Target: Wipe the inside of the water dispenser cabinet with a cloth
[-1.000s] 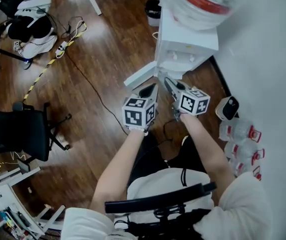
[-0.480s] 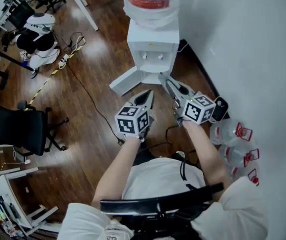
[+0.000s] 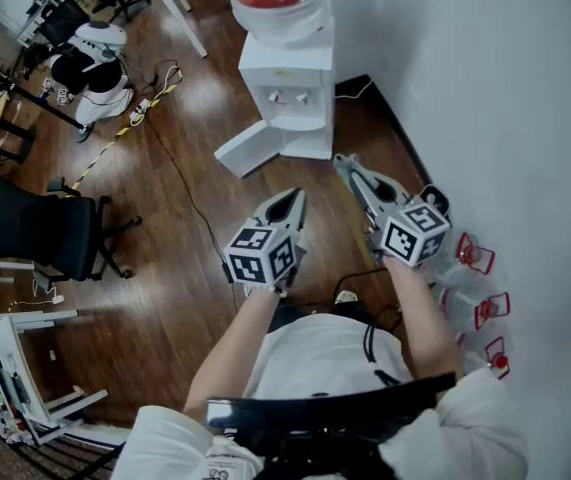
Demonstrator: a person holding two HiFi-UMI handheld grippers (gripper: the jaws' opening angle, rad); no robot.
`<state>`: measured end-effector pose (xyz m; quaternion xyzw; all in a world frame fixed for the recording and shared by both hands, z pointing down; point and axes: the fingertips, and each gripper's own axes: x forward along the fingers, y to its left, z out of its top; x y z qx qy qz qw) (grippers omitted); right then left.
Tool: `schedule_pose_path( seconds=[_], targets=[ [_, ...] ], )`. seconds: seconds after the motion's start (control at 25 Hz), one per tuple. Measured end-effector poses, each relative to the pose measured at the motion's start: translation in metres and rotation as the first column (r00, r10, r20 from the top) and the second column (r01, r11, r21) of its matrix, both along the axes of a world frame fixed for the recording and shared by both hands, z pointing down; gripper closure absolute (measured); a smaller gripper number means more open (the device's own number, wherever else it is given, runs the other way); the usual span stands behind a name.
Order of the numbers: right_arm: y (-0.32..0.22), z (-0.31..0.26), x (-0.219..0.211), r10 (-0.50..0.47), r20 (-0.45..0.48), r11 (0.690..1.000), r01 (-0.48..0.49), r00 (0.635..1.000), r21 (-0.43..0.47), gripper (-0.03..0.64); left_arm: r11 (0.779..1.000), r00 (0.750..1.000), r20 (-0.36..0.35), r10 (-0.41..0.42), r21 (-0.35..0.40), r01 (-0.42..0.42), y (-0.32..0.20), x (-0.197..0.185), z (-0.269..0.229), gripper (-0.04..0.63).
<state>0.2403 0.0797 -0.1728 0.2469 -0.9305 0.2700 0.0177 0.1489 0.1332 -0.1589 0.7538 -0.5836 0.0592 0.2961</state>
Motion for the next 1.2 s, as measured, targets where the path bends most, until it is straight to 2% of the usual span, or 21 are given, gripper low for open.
schedule_pose_path(
  seconds=[0.2,0.36,0.48,0.64,0.96,1.2],
  targets=[
    [0.049,-0.009,0.007,0.022,-0.042,0.999,-0.021,0.999,0.028,0.583,1.000,1.000,0.000,0.028,-0.009,-0.028,0.035,-0.004,0.000,0.607],
    [0.075,-0.003,0.007,0.082,-0.053,0.996,-0.084,0.995,-0.026,0.584,1.000,1.000,0.001,0.026,-0.016,-0.026,0.057,-0.031,-0.001,0.607],
    [0.093,0.005,-0.004,0.111,-0.124,0.991,-0.119,0.986,-0.059,0.584,0.999,1.000,-0.013,0.025,-0.022,-0.025,0.066,-0.054,-0.002,0.607],
    [0.110,0.003,-0.029,0.121,-0.194,0.990,-0.133,0.974,-0.052,0.586,0.999,0.999,-0.017,0.040,-0.027,-0.041,0.075,-0.075,0.000,0.607],
    [0.123,-0.010,-0.056,0.161,-0.186,0.984,-0.172,0.969,-0.047,0.586,0.996,0.996,-0.027,0.088,-0.022,-0.089,0.088,-0.096,-0.008,0.607],
    [0.133,-0.009,-0.072,0.145,-0.189,0.987,-0.156,0.971,-0.043,0.586,0.996,0.995,-0.040,0.088,-0.017,-0.089,0.095,-0.107,-0.008,0.607]
  ],
)
